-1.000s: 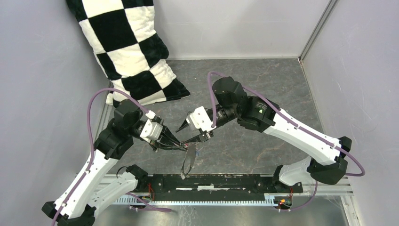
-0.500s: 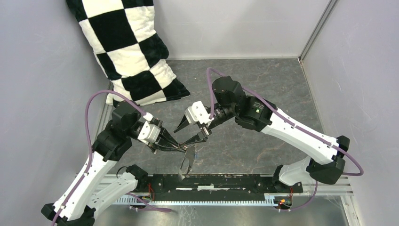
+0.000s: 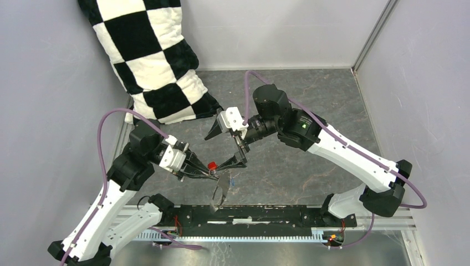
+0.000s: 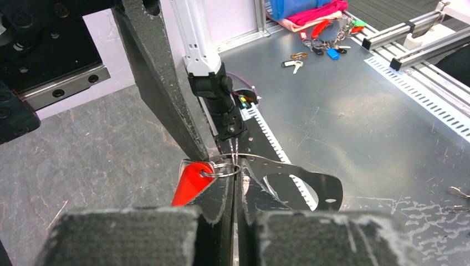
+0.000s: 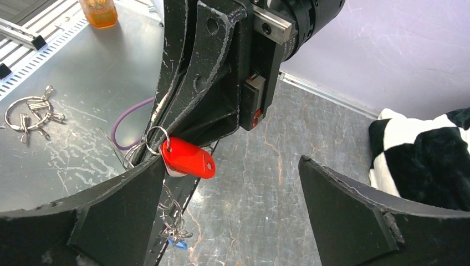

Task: Put the keys on the keyring

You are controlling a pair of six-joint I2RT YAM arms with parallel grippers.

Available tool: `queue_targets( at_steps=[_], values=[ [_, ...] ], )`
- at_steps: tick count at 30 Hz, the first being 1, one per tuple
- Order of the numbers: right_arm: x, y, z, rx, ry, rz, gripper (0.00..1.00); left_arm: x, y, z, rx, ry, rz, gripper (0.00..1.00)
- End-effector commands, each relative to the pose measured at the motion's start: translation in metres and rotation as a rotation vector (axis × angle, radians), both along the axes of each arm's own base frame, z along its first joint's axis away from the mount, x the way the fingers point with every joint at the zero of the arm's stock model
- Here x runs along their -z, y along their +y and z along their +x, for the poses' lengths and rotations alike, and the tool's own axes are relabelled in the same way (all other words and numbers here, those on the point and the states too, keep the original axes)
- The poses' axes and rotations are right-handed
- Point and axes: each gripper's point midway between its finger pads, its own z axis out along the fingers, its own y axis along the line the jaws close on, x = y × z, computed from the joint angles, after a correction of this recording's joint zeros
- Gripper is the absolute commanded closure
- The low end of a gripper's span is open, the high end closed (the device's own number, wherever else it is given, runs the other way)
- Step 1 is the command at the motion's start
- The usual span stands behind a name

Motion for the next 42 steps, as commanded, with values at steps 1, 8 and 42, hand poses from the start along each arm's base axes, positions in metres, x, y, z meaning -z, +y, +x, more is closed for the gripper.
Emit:
queue_targets(
  at_steps=[1,8,42],
  values=[
    [-0.017,-0.003,0.007,0.06,-0.006,0.031,0.02,-0.018,0.001,-0.004,0.028,-0.113,-0.067,0.98],
    [-0.049,-0.011,0.033,0.217,-0.085,0.119,0.02,-0.018,0.001,-0.004,0.025,-0.11,-0.066,0.98],
    [-0.021,-0.042,0.0,0.367,-0.004,-0.041,0.37,-0.024,-0.012,0.047,-0.271,-0.009,-0.094,0.98]
  ],
)
